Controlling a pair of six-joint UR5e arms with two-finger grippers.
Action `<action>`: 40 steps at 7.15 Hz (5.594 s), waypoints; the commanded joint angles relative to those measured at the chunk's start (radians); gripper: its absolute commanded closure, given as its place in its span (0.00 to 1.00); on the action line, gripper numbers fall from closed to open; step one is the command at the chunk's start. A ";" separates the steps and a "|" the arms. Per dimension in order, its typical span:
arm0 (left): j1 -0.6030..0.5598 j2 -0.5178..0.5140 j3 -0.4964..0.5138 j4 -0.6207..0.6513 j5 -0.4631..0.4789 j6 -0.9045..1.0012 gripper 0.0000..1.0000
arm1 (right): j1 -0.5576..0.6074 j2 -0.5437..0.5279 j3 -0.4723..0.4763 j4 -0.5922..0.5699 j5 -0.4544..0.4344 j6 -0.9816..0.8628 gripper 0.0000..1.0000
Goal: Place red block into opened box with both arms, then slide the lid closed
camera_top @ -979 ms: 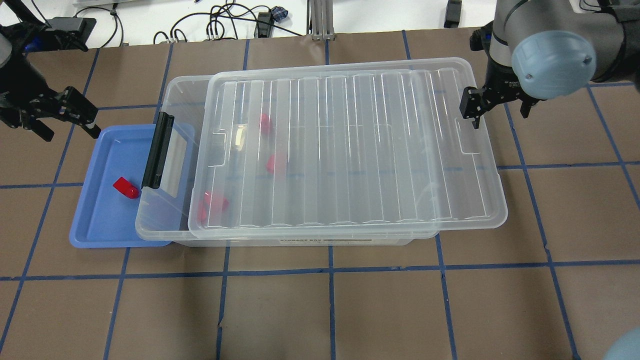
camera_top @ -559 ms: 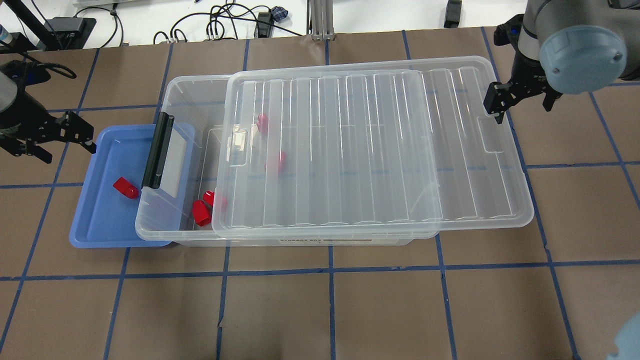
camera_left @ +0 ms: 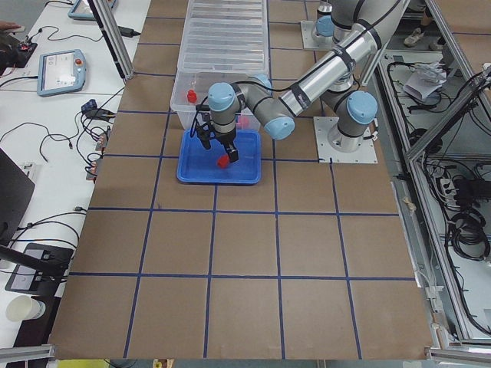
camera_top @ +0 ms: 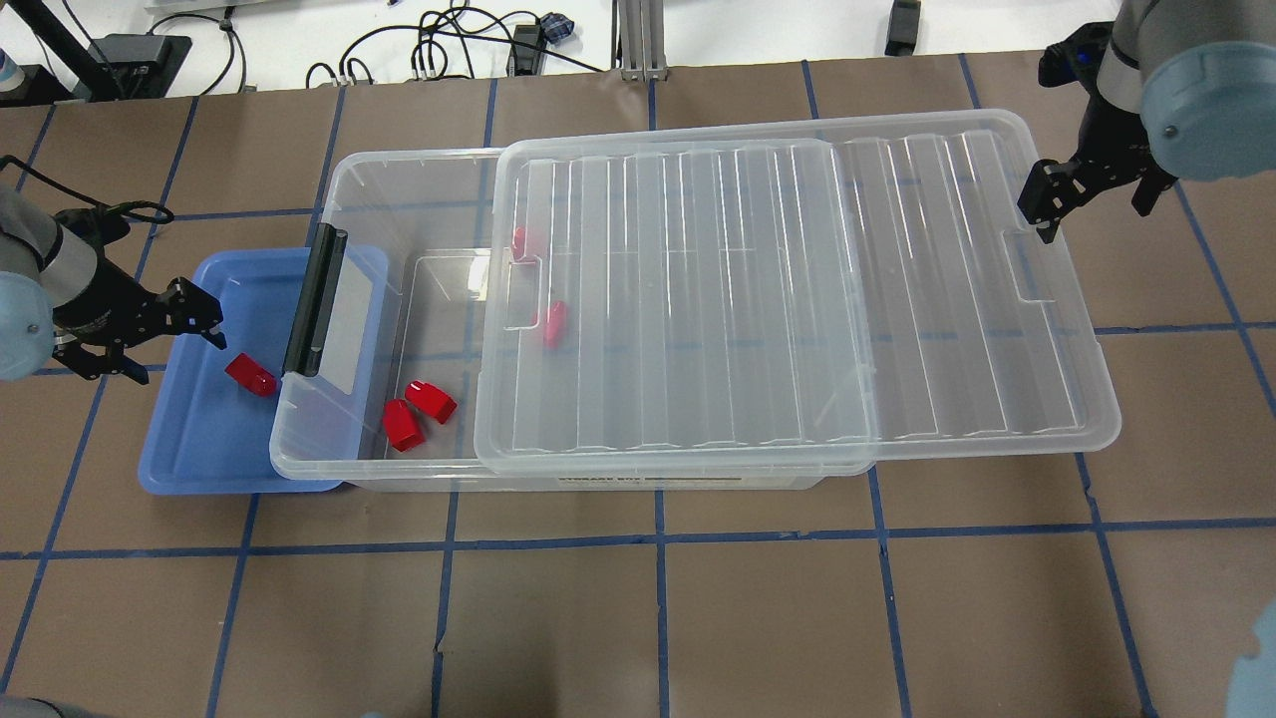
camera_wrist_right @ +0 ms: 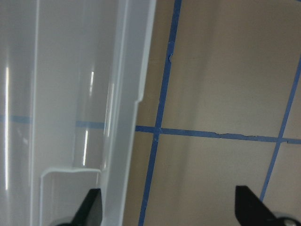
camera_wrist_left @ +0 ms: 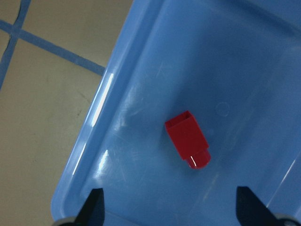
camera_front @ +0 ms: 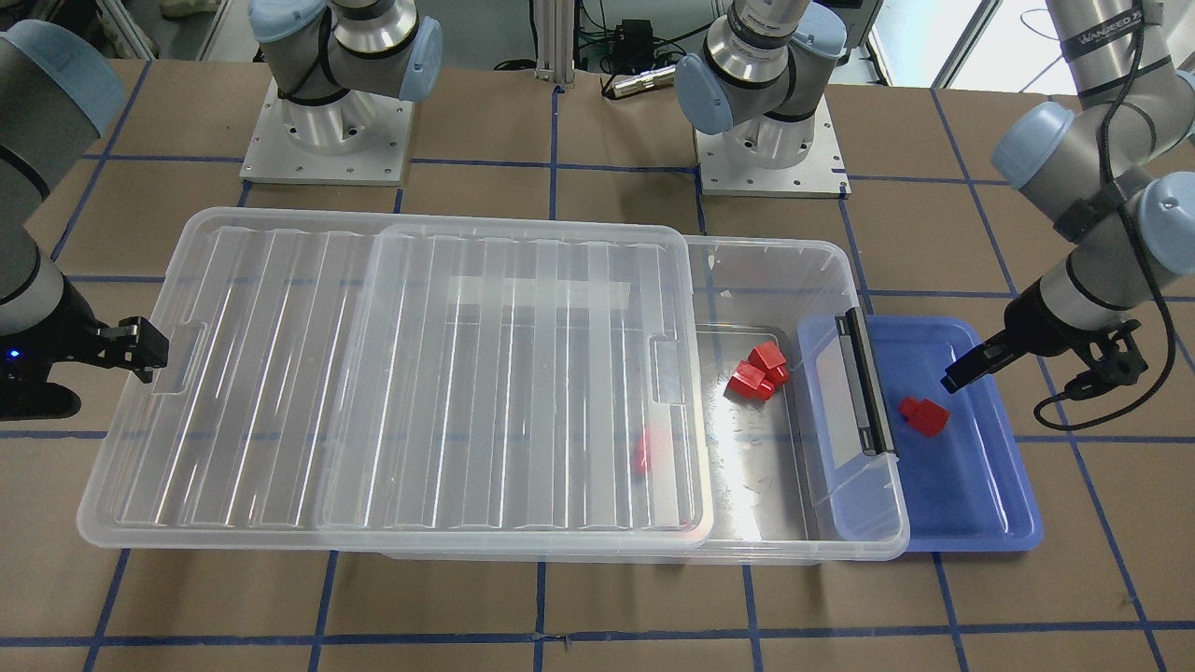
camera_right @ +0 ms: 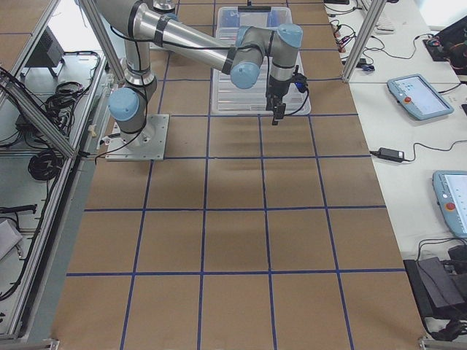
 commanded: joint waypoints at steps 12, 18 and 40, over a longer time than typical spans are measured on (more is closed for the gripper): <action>-0.002 -0.133 -0.055 0.164 -0.045 -0.035 0.26 | 0.049 -0.141 -0.161 0.235 0.229 0.237 0.00; -0.017 -0.092 -0.017 0.084 -0.017 -0.003 0.90 | 0.193 -0.160 -0.255 0.393 0.237 0.439 0.00; -0.510 -0.124 0.121 -0.047 -0.008 -0.180 0.95 | 0.213 -0.203 -0.181 0.369 0.237 0.457 0.00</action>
